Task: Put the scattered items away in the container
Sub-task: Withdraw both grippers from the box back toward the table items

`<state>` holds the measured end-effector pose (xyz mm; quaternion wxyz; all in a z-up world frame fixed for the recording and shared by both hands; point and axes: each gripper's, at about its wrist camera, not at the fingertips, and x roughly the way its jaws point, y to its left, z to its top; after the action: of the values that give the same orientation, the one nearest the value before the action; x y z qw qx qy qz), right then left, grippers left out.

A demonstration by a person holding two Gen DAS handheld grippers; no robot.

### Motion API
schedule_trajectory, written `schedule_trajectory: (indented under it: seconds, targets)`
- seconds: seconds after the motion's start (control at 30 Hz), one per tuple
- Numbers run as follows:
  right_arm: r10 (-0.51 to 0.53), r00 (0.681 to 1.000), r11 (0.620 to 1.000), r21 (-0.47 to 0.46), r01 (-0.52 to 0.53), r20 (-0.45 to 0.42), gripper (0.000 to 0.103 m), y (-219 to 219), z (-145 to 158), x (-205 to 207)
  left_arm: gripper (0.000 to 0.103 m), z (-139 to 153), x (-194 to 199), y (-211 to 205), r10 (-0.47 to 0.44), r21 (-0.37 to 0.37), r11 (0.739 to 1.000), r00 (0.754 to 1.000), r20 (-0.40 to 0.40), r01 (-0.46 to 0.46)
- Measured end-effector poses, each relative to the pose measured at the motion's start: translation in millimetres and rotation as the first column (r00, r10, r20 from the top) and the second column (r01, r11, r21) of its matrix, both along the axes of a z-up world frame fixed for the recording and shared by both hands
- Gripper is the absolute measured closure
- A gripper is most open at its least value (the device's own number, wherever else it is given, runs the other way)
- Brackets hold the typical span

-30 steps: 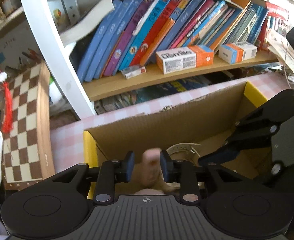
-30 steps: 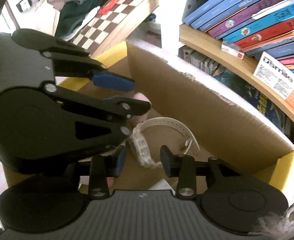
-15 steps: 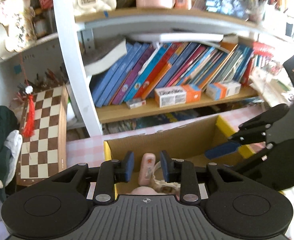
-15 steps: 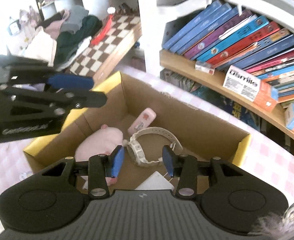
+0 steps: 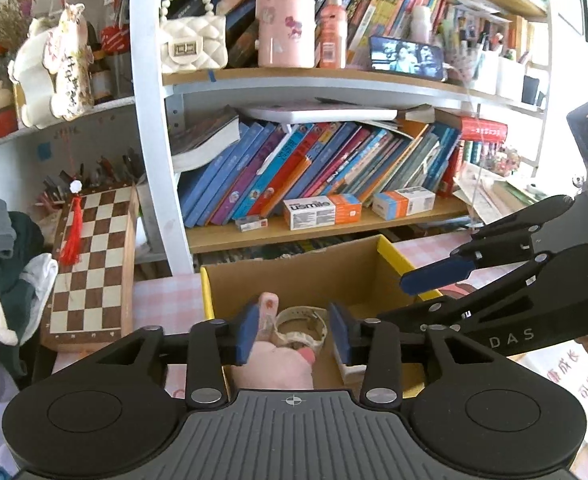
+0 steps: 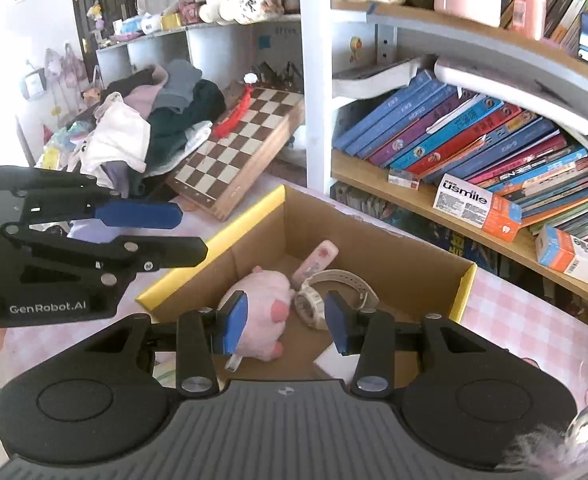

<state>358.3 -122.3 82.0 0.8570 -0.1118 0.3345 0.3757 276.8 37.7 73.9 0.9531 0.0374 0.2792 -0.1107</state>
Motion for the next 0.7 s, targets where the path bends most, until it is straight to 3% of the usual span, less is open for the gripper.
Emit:
schedule_trajectory:
  seconds: [0.1, 0.2, 0.7]
  targets:
    - [-0.027, 0.999, 1.0, 0.001, 0.027, 0.027, 0.062, -3.6, 2.0, -18.8, 0.061, 2.0, -16.8, 1.5, -0.008, -0.002, 1.0, 1.0, 0.012, 0.008]
    - [-0.076, 0.996, 0.997, 0.011, 0.075, 0.045, 0.062, -9.9, 1.6, -34.7, 0.05, 2.5, -33.2, 3.0, -0.011, 0.013, 1.0, 1.0, 0.027, 0.011]
    - [-0.237, 0.971, 0.972, 0.019, 0.236, 0.025, 0.062, -47.0, -28.0, -93.0, 0.048, -17.1, -88.2, 15.9, 0.016, 0.013, 1.0, 1.0, 0.006, -0.016]
